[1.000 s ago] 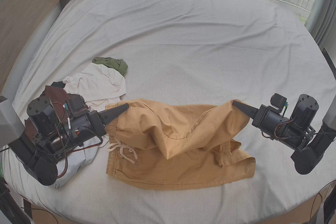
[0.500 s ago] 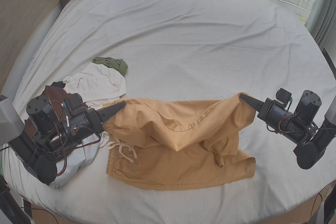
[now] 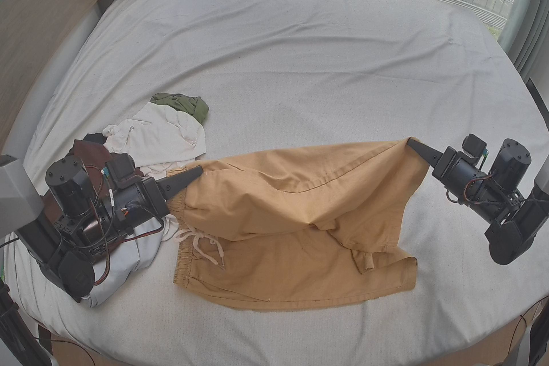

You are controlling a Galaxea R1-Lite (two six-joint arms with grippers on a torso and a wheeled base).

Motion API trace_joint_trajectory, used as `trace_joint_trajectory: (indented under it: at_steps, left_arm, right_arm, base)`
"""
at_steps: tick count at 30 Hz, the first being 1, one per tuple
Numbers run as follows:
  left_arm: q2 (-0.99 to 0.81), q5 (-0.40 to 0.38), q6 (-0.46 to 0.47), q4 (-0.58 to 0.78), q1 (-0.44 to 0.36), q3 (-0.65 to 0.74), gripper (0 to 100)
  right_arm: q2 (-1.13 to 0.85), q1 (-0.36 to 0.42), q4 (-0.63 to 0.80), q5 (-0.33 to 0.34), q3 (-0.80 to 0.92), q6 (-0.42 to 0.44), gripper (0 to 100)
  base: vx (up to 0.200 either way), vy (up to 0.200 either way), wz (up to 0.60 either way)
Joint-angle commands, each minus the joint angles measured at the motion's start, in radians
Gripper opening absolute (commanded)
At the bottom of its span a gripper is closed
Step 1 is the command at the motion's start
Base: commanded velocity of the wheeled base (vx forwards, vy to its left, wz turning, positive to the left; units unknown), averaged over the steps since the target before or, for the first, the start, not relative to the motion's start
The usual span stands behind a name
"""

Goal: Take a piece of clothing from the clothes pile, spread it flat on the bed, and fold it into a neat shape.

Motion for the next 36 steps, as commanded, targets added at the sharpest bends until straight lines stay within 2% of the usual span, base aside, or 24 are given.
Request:
trace_joint_trajectory:
  at_steps: [1,16,29,33,36]
  left_arm:
    - [0.011,0.002,0.000,-0.004,0.012,-0.016,0]
    - [0.015,0.003,0.000,-0.004,0.032,-0.016,0]
    - [0.031,0.003,0.026,-0.004,0.029,-0.016,0]
    - [0.029,0.003,0.026,-0.004,0.024,-0.019,0]
    - [0.028,0.003,0.026,-0.004,0.024,-0.024,0]
  right_arm:
    - [0.003,-0.017,0.000,0.000,-0.009,-0.001,0]
    - [0.004,-0.047,0.000,0.000,-0.021,-0.001,0]
    - [0.006,-0.023,0.000,0.000,0.000,0.001,0]
    - [0.006,-0.015,0.000,0.035,0.031,-0.001,0]
    - [0.001,-0.011,0.000,0.086,0.105,-0.007,0]
  base:
    - [0.000,0.000,0.00]
    - [0.000,0.000,0.00]
    - [0.000,0.000,0.00]
    - [0.000,0.000,0.00]
    - [0.000,0.000,0.00]
